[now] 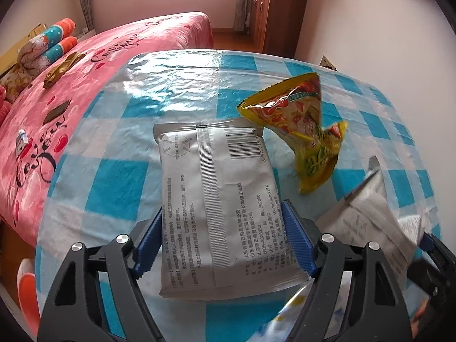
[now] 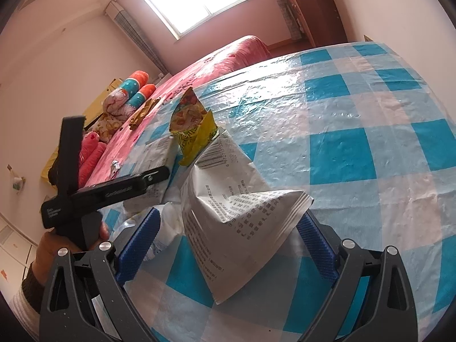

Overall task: Collect trash
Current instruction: 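Lift the grey bag with the left tool while the right tool reaches toward the white plastic bottle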

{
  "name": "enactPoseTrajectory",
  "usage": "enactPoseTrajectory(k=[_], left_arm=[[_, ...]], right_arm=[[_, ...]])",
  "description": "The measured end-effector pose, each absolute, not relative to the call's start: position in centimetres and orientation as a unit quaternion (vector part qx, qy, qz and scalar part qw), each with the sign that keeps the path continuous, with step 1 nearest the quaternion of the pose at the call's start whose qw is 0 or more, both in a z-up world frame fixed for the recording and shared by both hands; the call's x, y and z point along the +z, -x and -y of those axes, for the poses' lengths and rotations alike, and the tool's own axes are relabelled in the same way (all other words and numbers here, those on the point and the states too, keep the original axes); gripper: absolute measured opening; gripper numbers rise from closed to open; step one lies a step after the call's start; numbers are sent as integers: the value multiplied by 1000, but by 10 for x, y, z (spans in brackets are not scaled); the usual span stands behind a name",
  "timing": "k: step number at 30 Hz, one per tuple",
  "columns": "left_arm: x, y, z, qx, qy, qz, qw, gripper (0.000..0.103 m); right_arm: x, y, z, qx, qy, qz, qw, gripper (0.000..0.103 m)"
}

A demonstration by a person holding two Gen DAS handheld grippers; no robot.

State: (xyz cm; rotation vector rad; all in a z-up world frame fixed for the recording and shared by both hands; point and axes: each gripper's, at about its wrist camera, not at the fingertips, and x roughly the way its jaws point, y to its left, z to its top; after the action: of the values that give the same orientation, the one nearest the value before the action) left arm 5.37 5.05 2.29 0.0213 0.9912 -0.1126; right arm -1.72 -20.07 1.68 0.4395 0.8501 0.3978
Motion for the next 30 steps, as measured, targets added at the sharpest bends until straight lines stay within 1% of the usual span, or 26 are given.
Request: enactPoseTrajectory(k=[12, 18, 22, 30], left_arm=[[25, 30, -54, -108, 1, -481, 870, 78], [29, 59, -74, -109, 14, -472, 875, 78], [31, 79, -87, -105, 3, -461, 881, 78], [34, 103, -112, -115, 3, -442, 890, 78]], right_arm=[[16, 20, 206, 183, -213, -404, 871, 94], [16, 33, 208, 168, -208, -404, 875, 94], [17, 43, 210, 164, -216, -395, 878, 94], [30, 82, 179, 187, -167, -380, 890, 94]])
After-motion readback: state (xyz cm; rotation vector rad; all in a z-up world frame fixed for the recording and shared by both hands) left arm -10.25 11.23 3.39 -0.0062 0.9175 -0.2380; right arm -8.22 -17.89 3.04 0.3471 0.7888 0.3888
